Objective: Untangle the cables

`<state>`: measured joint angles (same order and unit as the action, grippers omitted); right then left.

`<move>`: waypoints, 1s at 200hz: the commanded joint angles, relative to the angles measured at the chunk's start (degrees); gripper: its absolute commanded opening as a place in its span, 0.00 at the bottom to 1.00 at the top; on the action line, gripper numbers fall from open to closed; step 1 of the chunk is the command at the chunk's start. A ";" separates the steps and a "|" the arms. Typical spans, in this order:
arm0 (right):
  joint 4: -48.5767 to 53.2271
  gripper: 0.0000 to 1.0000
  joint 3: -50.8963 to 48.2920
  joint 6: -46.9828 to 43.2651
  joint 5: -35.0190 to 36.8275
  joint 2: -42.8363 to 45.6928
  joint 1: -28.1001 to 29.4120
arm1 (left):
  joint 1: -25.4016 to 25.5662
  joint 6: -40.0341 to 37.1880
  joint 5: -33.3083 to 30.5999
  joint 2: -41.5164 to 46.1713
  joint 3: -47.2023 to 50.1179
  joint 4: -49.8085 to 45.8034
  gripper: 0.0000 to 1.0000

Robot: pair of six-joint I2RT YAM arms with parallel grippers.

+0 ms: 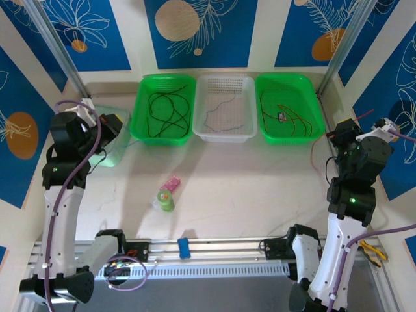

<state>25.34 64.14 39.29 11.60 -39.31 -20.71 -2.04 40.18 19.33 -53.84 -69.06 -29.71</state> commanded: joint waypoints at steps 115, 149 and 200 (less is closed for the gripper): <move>-7.81 0.00 16.72 3.95 -11.29 -15.32 3.91 | -0.15 4.09 5.68 -3.53 -8.35 9.98 0.00; -10.14 0.00 23.55 3.19 -10.91 -20.72 4.18 | -0.15 5.11 6.58 -5.42 -11.19 12.29 0.00; -16.79 0.00 31.94 2.70 -8.67 -31.33 5.73 | 0.37 6.84 7.12 -7.71 -13.43 15.52 0.00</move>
<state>13.41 92.16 42.46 1.32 -66.35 -16.14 -1.98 45.98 25.10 -60.86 -79.96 -17.58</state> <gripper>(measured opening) 0.049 0.060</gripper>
